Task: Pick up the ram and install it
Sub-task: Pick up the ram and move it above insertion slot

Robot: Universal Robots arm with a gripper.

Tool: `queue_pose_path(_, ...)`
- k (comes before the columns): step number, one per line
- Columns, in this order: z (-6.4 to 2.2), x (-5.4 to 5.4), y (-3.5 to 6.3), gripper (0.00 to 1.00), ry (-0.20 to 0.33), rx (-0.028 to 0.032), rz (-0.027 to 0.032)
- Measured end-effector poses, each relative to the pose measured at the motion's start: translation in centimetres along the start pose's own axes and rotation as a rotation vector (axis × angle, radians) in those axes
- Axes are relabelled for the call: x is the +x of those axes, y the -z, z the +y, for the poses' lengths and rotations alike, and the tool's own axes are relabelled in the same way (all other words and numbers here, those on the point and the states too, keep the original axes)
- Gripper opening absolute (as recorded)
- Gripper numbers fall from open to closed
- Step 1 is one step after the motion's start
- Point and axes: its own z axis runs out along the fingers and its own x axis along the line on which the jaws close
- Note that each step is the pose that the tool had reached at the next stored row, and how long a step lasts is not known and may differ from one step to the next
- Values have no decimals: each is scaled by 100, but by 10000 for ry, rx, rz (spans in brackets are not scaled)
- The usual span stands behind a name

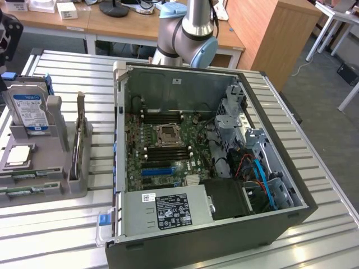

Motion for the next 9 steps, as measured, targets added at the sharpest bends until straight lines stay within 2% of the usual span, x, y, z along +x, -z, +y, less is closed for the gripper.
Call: queue_pose_path(9,0,0,-6,10,1627,-32,74)
